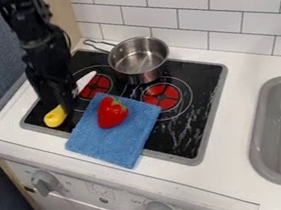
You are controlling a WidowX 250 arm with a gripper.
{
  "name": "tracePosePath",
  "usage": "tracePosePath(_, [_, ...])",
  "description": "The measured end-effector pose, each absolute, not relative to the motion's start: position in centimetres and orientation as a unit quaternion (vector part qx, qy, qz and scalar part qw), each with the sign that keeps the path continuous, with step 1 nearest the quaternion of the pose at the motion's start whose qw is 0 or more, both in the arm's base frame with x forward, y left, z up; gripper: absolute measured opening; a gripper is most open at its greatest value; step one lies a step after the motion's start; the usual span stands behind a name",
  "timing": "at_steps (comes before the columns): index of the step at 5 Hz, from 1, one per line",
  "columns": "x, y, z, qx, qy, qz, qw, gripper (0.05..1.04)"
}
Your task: Move the knife into the right side of the burner
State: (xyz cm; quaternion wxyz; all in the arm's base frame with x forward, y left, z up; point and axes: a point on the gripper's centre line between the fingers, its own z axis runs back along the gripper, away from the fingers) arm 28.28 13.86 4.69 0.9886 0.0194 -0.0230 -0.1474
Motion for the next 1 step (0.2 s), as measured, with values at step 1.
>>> tracePosePath(1, [28.17,14.19,7.65,0.015,-0.039,-0.14,0.989,1.009])
